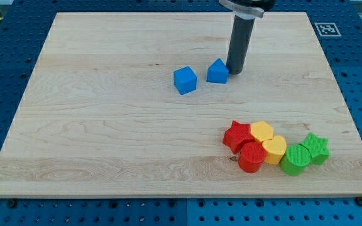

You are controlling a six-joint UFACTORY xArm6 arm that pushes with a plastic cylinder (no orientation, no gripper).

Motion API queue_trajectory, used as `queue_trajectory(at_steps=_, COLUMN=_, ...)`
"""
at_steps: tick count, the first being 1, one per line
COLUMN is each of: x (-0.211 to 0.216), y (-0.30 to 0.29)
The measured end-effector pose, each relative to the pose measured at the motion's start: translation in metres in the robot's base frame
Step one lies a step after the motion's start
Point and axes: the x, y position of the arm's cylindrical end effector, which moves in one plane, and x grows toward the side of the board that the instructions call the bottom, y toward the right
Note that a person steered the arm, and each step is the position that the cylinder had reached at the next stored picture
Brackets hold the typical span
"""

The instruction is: Push blue triangle beside blue cube

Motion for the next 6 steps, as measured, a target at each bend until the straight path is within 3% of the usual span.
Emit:
queue_trajectory(at_steps=4, x=0.004, y=-0.027)
queue_trajectory(at_steps=6, x=0.017, y=0.011)
